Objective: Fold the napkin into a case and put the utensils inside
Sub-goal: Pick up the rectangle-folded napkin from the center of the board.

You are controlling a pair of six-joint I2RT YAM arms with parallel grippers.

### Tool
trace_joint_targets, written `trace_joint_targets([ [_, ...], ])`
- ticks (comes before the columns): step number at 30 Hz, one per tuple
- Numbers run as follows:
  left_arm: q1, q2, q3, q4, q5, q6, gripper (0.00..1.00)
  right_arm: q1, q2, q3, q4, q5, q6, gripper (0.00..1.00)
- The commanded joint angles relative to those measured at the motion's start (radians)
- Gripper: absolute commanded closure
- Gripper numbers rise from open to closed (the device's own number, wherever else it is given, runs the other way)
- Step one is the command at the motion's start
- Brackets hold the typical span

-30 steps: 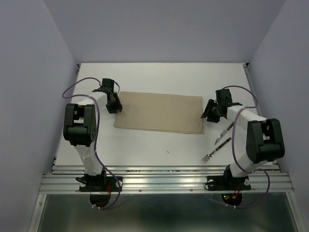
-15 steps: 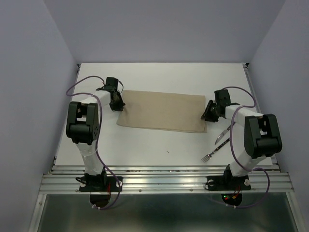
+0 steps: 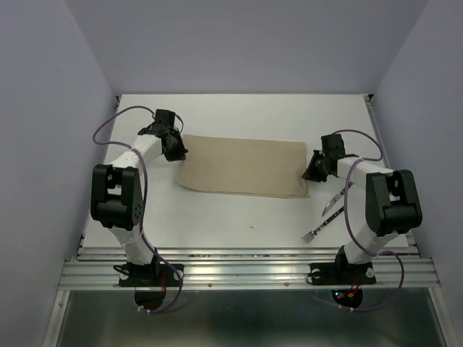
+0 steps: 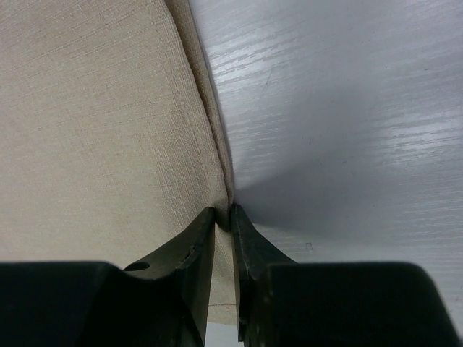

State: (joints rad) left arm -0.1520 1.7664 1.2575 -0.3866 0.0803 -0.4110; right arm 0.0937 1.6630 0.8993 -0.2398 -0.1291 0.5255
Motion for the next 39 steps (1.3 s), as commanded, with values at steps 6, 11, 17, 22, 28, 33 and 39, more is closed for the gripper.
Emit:
trace_joint_targets([
  [6, -0.058, -0.091, 0.026, -0.034, 0.061, 0.011, 1.00, 0.018, 0.015, -0.019, 0.031, -0.004, 0.018, 0.79],
  [11, -0.070, -0.085, 0.022, -0.047, 0.026, 0.005, 1.00, 0.018, 0.012, -0.013, 0.028, -0.007, 0.021, 0.79],
  [17, -0.058, -0.044, 0.022, -0.067, -0.027, 0.000, 0.94, 0.018, 0.000, -0.013, 0.025, -0.012, 0.021, 0.78],
  [22, -0.052, -0.021, 0.025, -0.066, -0.059, -0.017, 0.45, 0.018, -0.008, -0.011, 0.017, -0.009, 0.013, 0.75],
  [28, -0.052, -0.005, 0.046, -0.083, -0.119, -0.018, 0.45, 0.018, -0.014, 0.000, -0.006, 0.011, -0.004, 0.71],
  [33, -0.046, 0.037, 0.082, -0.103, -0.175, -0.006, 0.45, 0.018, -0.022, 0.029, -0.039, 0.060, -0.025, 0.61],
  [39, -0.031, 0.076, 0.114, -0.100, -0.185, 0.011, 0.45, 0.018, -0.006, 0.064, -0.067, 0.097, -0.045, 0.60],
])
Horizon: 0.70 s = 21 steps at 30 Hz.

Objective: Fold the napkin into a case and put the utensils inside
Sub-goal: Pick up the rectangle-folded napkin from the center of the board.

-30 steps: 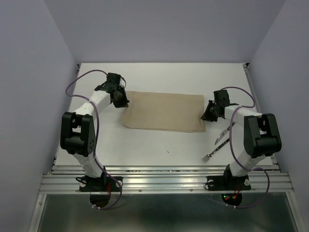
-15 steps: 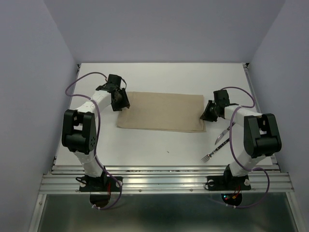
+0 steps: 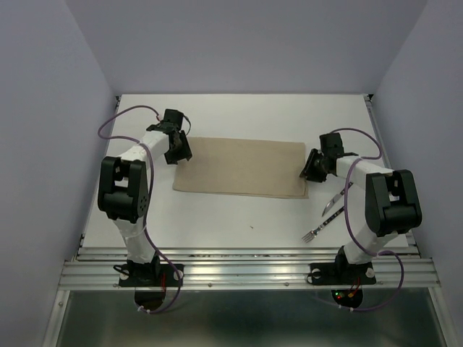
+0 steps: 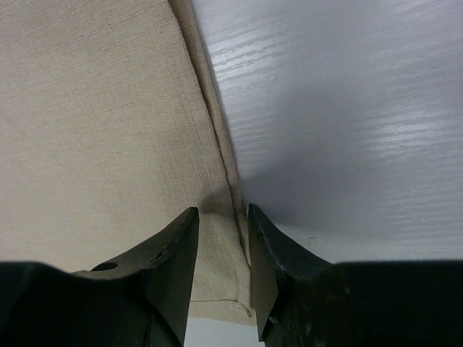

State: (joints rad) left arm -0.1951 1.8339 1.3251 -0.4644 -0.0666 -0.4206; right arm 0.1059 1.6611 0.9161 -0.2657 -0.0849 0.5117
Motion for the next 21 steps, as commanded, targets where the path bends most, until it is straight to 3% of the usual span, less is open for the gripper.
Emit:
trace_joint_targets([
  [1, 0.016, 0.014, 0.049, -0.022, -0.038, 0.022, 0.45, 0.006, -0.007, 0.055, -0.052, 0.063, -0.039, 0.61],
  [7, 0.028, 0.021, 0.045, -0.011, -0.033, 0.034, 0.45, 0.006, -0.018, 0.089, -0.078, 0.139, -0.076, 0.60],
  [15, 0.054, 0.031, 0.011, 0.023, -0.013, 0.034, 0.45, 0.015, 0.051, 0.086, -0.027, 0.015, -0.072, 0.60],
  [21, 0.063, 0.074, -0.017, 0.056, 0.025, 0.023, 0.45, 0.043, 0.066, 0.056, -0.004, 0.036, -0.056, 0.60],
])
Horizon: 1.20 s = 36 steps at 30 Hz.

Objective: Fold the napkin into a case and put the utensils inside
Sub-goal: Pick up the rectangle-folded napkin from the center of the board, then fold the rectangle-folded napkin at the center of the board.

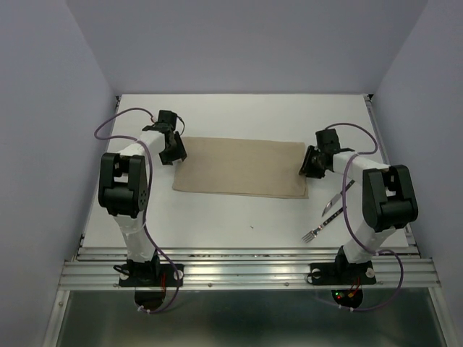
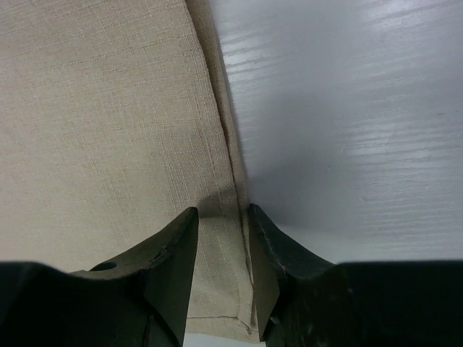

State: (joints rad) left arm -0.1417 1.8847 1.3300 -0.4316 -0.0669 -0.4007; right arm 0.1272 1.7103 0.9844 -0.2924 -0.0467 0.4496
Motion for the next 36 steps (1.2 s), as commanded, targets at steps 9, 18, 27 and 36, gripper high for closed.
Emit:
trace_joint_targets([
  [9, 0.010, 0.045, -0.081, 0.080, 0.071, -0.013, 0.45, 0.022, 0.029, -0.012, 0.024, 0.073, 0.009, 0.99],
  [18, -0.004, 0.011, -0.173, 0.126, 0.168, -0.038, 0.45, 0.022, -0.096, 0.005, -0.007, 0.087, 0.006, 0.99],
  [27, -0.104, -0.050, -0.265, 0.185, 0.217, -0.101, 0.46, 0.032, -0.213, 0.033, -0.047, 0.026, 0.000, 0.99],
  [36, -0.202, -0.021, -0.232, 0.214, 0.259, -0.153, 0.46, 0.103, -0.225, 0.076, -0.073, 0.015, 0.009, 0.99],
])
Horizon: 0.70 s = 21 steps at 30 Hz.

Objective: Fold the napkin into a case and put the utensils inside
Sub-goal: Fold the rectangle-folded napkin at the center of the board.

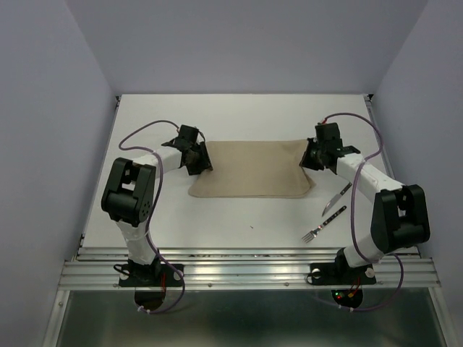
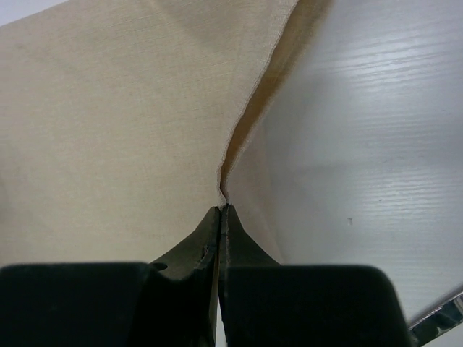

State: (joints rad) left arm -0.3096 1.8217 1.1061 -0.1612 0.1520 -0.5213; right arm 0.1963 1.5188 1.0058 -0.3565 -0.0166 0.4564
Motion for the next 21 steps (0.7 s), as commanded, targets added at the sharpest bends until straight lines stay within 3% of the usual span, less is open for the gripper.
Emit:
trace_joint_targets([
  [1, -0.049, 0.050, -0.003, -0.055, 0.041, -0.036, 0.46, 0.034, -0.039, 0.059, -0.010, -0.014, 0.005, 0.99],
  [13, -0.086, 0.021, 0.044, -0.084, 0.032, -0.040, 0.47, 0.161, 0.000, 0.126, -0.009, 0.001, 0.047, 0.99],
  [21, 0.000, -0.058, 0.086, -0.130, 0.000, -0.011, 0.47, 0.192, 0.038, 0.171, -0.010, -0.003, 0.038, 0.99],
])
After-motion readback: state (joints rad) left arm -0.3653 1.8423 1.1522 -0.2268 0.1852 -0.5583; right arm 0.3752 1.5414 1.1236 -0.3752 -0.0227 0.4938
